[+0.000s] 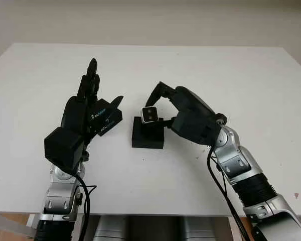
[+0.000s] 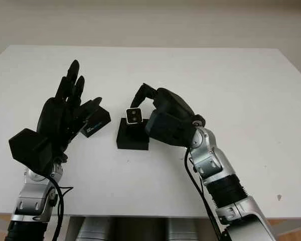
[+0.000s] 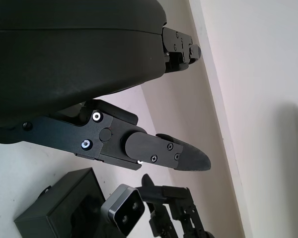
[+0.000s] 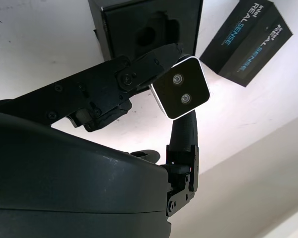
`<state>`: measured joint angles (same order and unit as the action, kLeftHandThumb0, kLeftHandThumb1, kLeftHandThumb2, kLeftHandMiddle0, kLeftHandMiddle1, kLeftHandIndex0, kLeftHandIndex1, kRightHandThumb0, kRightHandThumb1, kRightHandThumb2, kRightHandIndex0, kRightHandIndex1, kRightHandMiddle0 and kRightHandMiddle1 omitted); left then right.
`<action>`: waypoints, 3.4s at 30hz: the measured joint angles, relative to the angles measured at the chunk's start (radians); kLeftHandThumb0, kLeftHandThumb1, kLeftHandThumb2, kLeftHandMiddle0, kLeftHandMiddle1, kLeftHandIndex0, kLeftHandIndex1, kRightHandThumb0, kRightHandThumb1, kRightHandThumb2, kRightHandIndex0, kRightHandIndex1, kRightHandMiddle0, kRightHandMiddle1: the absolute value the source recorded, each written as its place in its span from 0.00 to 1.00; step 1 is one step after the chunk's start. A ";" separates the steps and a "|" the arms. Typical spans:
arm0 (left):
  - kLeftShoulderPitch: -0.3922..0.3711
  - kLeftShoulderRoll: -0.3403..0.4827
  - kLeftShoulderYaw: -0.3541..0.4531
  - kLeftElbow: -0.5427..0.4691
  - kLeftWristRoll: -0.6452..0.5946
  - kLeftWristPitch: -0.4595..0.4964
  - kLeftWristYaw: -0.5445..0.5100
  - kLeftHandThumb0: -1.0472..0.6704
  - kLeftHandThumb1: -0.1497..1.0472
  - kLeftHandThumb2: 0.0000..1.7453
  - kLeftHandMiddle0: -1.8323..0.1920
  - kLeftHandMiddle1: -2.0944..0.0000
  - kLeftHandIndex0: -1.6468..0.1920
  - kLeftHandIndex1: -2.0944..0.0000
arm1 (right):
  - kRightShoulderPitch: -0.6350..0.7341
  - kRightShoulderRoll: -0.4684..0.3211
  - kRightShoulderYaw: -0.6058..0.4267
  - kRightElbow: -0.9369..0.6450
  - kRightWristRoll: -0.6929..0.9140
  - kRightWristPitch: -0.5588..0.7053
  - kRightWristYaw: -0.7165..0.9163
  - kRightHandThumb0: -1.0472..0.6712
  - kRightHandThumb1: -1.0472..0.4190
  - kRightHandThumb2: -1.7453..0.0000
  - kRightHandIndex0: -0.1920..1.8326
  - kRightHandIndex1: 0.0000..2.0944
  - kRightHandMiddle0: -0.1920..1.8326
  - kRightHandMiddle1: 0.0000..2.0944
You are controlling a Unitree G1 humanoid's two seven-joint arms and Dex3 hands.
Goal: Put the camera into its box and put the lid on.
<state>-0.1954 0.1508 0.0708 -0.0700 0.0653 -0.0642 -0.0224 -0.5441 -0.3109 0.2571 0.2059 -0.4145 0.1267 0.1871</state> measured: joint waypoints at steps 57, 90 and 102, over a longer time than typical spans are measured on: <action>0.000 0.011 0.007 -0.048 -0.010 0.037 -0.005 0.26 1.00 0.07 0.88 0.97 0.89 0.97 | 0.067 0.046 0.027 -0.109 -0.023 0.193 0.055 0.38 0.05 0.97 0.28 0.03 0.22 0.80; 0.015 0.012 0.011 -0.048 -0.011 0.036 -0.007 0.26 1.00 0.07 0.88 0.97 0.88 0.97 | 0.096 0.092 0.042 -0.166 -0.074 0.282 -0.009 0.39 0.03 0.97 0.30 0.03 0.23 0.81; 0.015 0.012 0.011 -0.048 -0.011 0.036 -0.007 0.26 1.00 0.07 0.88 0.97 0.88 0.97 | 0.112 0.100 0.044 -0.170 -0.080 0.288 -0.022 0.38 0.03 0.97 0.30 0.03 0.23 0.82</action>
<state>-0.1804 0.1626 0.0819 -0.1185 0.0548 -0.0283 -0.0293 -0.4319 -0.2113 0.3015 0.0362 -0.4948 0.4143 0.1650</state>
